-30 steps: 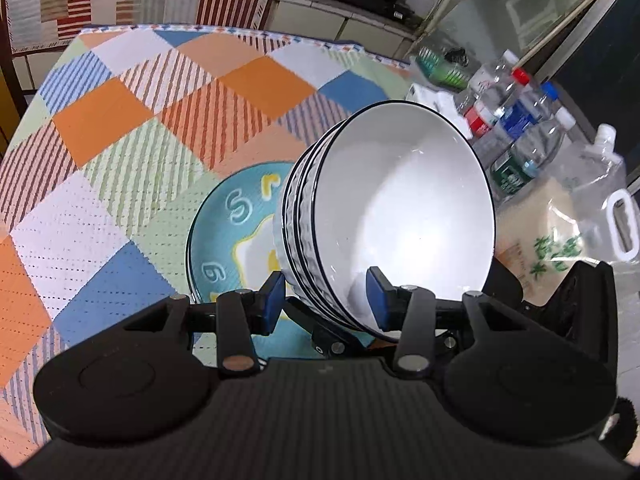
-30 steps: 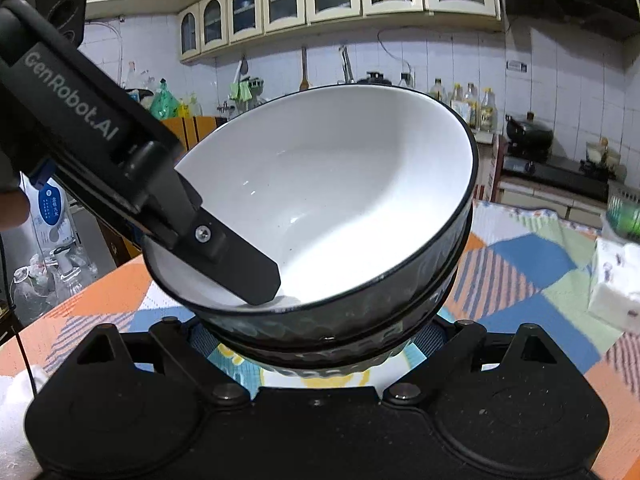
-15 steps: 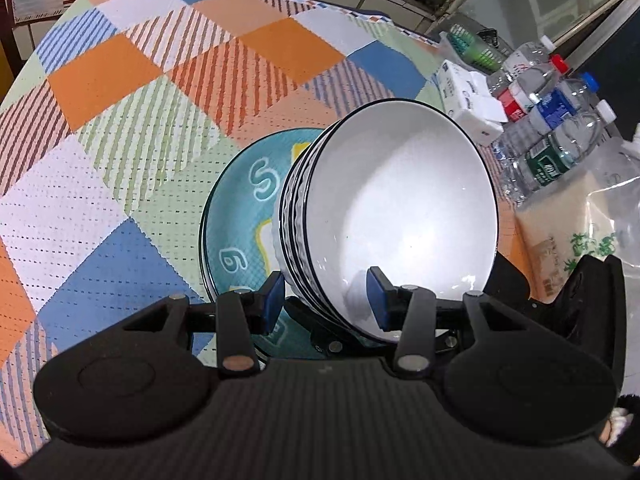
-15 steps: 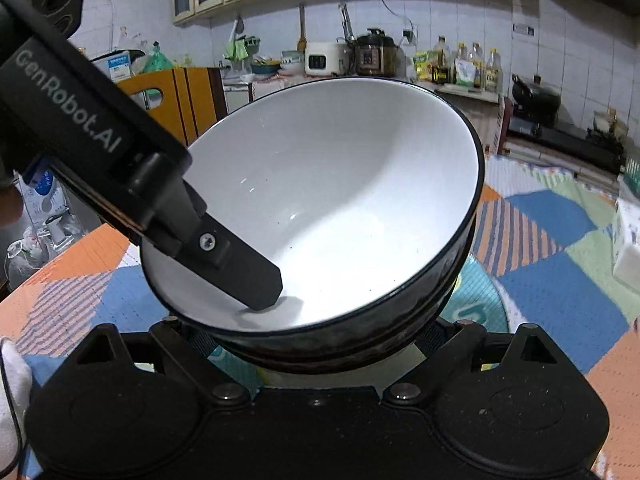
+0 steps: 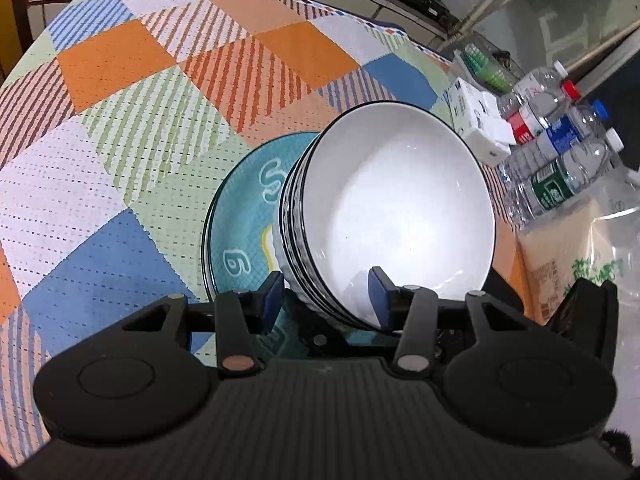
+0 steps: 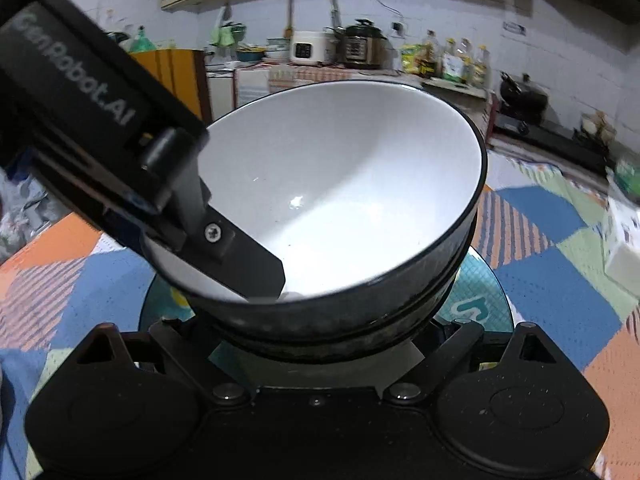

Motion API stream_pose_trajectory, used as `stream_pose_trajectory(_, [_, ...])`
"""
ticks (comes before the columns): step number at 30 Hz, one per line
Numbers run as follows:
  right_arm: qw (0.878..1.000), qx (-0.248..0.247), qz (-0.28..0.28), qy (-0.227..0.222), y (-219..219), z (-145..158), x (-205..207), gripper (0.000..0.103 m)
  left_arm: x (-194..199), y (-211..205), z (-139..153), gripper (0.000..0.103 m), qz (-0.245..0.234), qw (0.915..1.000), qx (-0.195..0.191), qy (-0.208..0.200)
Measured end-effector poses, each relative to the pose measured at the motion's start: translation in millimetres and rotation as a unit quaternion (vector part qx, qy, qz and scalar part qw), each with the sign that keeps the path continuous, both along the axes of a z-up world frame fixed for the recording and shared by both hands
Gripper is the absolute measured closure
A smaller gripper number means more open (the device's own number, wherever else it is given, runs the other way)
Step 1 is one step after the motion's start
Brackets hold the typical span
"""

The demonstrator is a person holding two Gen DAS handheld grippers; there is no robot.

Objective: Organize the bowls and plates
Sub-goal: 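Lower the bowl stack onto the teal egg plate and open both grippers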

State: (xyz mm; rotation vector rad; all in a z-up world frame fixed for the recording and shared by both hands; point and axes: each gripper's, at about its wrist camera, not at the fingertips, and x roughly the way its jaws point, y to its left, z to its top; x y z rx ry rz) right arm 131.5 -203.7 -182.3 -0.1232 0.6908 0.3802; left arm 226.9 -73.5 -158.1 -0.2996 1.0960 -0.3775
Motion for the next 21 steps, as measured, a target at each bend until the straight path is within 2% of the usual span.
stream_pose_trajectory(7, [1.000,-0.007,-0.015,-0.002,1.2,-1.1,-6.1,0.008,-3.9,-2.5,1.2,0.058,0.003,0.9999,0.007,-0.006])
stream_pose_trajectory(10, [1.000,-0.010,-0.019,-0.001,-0.1,3.0,-13.6,0.008,-8.7,-7.8,6.0,0.058,0.006,0.9995,0.027,-0.018])
stream_pose_trajectory(16, [0.999,0.008,-0.046,-0.004,-7.0,15.9,-36.4,0.007,-25.4,-14.0,26.8,0.054,0.006,0.9964,0.059,-0.060])
stream_pose_trajectory(21, [0.997,0.027,-0.074,-0.008,-15.3,29.5,-47.5,0.007,-47.2,-1.7,49.5,0.050,0.024,0.9950,0.050,-0.083])
